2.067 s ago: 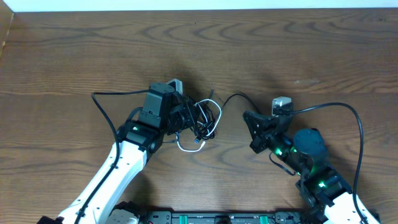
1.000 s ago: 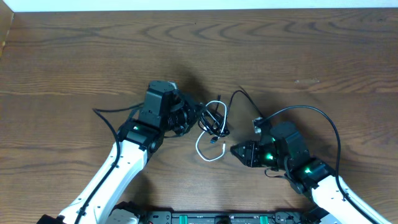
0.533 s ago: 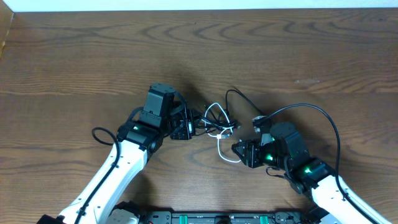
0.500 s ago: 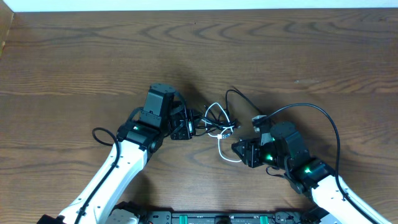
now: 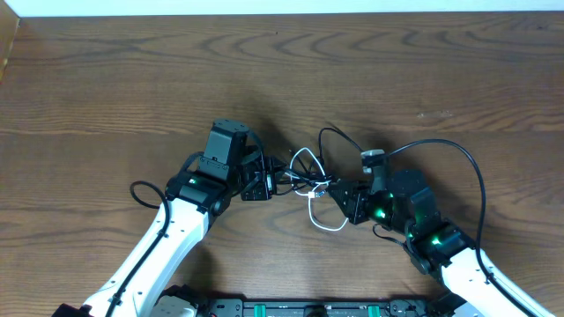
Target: Untangle cables
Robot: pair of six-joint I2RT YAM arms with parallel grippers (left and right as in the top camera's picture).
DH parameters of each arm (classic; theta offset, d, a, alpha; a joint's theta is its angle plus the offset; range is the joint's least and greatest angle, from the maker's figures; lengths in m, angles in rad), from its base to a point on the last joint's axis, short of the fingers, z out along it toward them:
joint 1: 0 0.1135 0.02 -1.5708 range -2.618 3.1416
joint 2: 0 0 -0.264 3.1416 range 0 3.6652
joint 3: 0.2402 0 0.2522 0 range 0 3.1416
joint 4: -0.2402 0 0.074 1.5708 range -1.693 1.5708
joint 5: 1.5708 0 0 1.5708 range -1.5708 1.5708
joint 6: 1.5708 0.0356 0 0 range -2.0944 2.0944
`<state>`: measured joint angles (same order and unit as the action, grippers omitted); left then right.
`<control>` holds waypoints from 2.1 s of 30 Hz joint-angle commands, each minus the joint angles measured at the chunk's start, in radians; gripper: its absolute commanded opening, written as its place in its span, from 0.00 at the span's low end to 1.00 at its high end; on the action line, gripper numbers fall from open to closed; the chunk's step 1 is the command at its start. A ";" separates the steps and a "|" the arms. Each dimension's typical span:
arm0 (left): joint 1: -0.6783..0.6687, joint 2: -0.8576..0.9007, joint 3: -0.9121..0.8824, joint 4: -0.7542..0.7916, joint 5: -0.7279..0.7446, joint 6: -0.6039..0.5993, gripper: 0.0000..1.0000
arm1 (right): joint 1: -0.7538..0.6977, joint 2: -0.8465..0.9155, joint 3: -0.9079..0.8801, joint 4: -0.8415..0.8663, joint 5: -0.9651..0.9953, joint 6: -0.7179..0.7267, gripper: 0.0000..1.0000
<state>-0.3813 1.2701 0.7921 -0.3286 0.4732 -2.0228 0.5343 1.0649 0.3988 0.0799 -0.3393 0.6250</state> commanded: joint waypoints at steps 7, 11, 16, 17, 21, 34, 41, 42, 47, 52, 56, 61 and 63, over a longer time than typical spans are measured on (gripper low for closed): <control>0.005 0.005 0.015 -0.003 0.069 -0.002 0.08 | 0.039 0.051 0.009 0.036 0.050 0.096 0.23; 0.005 0.005 0.015 -0.003 0.080 -0.001 0.08 | 0.061 0.113 0.009 0.096 0.050 0.115 0.22; 0.005 0.005 0.015 -0.003 0.105 -0.001 0.08 | 0.070 0.186 0.009 0.185 0.079 0.131 0.25; 0.005 0.005 0.015 -0.003 0.115 -0.001 0.08 | 0.070 0.203 0.009 0.203 0.089 0.138 0.26; 0.005 0.005 0.015 -0.003 0.156 -0.001 0.08 | 0.070 0.268 0.009 0.287 0.109 0.138 0.31; 0.005 0.005 0.015 -0.003 0.278 0.006 0.08 | 0.070 0.334 0.009 0.443 0.214 -0.024 0.42; 0.005 0.005 0.015 -0.003 0.338 0.006 0.08 | 0.059 0.334 0.009 0.326 0.465 -0.099 0.39; 0.005 0.005 0.015 -0.003 0.352 0.010 0.08 | 0.054 0.334 0.009 0.294 0.506 -0.073 0.37; 0.005 0.005 0.015 -0.003 0.369 0.150 0.08 | 0.012 0.333 0.009 0.188 0.543 -0.011 0.24; 0.005 0.005 0.015 -0.004 0.300 0.337 0.15 | -0.015 0.290 0.009 0.138 0.468 -0.012 0.10; 0.005 0.005 0.015 -0.005 0.150 0.493 0.39 | -0.036 0.210 0.009 0.079 0.417 -0.011 0.13; 0.005 0.005 0.015 -0.011 -0.037 0.607 0.49 | -0.077 0.063 0.009 -0.055 0.326 -0.008 0.13; 0.005 0.005 0.014 -0.015 -0.072 0.616 0.57 | -0.089 0.007 0.009 -0.105 0.304 -0.009 0.14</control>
<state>-0.3798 1.2701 0.7921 -0.3370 0.5335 -1.4990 0.4644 1.1328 0.3992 0.0063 0.0238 0.6056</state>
